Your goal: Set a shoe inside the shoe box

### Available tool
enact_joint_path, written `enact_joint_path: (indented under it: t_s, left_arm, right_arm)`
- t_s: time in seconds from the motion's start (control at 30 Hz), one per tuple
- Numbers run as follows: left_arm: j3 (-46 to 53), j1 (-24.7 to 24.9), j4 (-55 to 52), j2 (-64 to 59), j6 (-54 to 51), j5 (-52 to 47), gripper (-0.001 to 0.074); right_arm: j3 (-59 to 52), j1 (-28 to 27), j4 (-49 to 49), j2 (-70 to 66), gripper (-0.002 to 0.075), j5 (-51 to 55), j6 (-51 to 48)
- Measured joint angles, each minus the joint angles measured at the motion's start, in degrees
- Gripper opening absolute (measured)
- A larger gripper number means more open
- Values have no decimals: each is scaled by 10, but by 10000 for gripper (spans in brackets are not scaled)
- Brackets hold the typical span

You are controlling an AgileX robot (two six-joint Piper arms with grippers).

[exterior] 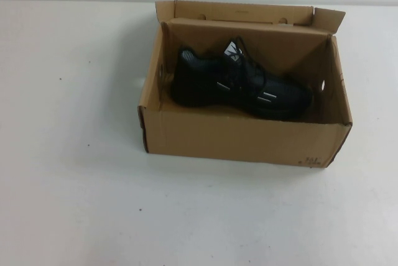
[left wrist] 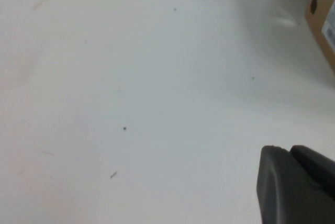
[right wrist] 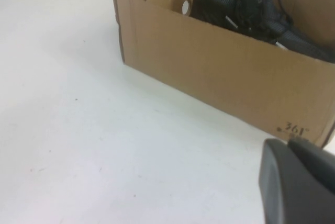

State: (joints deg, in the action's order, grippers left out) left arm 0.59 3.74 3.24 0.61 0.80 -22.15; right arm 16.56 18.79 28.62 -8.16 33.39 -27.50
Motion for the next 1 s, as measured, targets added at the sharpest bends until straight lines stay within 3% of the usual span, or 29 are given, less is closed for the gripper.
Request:
enact_joint_path:
  t_s: [0.47, 1.0]
  left_arm:
    - [8, 0, -82, 0, 45, -3, -1]
    - [8, 0, -92, 0, 45, -3, -1]
  right_arm:
    - [0, 0, 0, 0, -17, 8, 0]
    - [0, 0, 0, 0, -17, 9, 0]
